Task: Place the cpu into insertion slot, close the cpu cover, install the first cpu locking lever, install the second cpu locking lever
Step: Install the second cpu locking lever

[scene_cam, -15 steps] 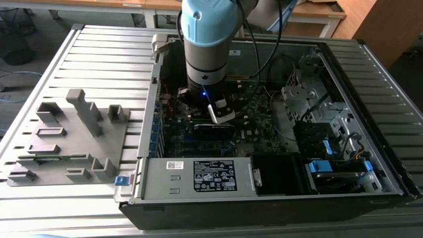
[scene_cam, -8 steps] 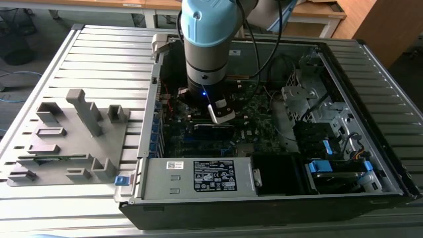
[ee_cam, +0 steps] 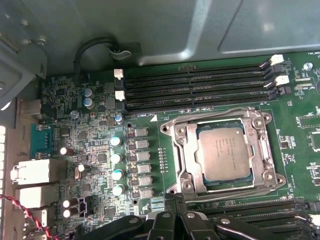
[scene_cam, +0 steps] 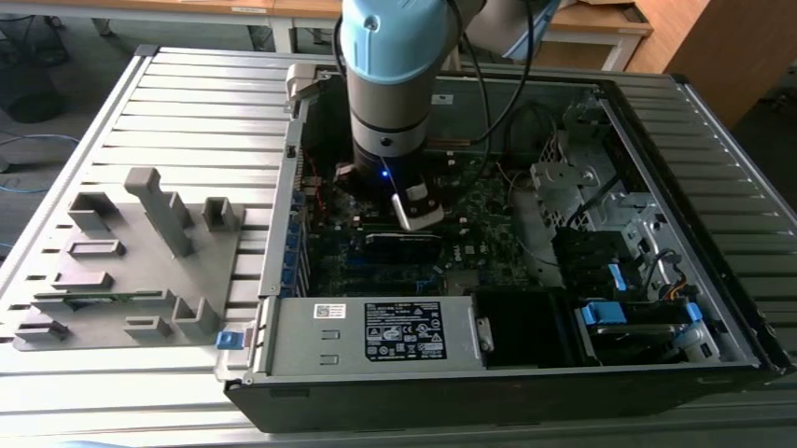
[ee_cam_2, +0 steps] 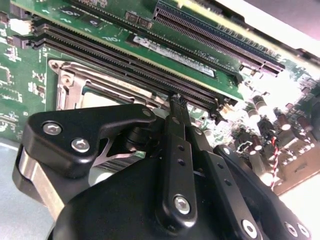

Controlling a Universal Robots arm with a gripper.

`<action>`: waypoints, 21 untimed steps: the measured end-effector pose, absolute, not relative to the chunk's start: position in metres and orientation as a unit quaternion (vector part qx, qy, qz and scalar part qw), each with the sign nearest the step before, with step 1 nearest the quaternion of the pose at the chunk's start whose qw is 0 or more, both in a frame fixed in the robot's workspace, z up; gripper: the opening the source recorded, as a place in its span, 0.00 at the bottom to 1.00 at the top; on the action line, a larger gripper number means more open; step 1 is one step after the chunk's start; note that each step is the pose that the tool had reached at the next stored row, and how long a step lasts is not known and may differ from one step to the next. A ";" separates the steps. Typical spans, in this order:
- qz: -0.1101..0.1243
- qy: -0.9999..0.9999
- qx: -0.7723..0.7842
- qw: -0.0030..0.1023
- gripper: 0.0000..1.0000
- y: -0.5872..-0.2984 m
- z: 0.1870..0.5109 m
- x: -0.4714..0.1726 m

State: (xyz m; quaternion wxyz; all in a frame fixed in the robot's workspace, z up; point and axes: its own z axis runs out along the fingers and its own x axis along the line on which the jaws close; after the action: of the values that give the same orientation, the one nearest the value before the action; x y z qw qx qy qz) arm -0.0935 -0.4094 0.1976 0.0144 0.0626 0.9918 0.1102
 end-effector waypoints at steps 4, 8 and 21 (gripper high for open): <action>0.110 0.992 0.063 0.014 0.11 -0.409 0.203 -0.093; 0.110 0.992 0.063 0.014 0.11 -0.409 0.206 -0.093; 0.106 0.992 0.063 0.015 0.11 -0.407 0.204 -0.094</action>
State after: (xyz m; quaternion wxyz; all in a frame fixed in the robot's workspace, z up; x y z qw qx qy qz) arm -0.0935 -0.4070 0.2037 0.0147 0.0625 0.9923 0.1057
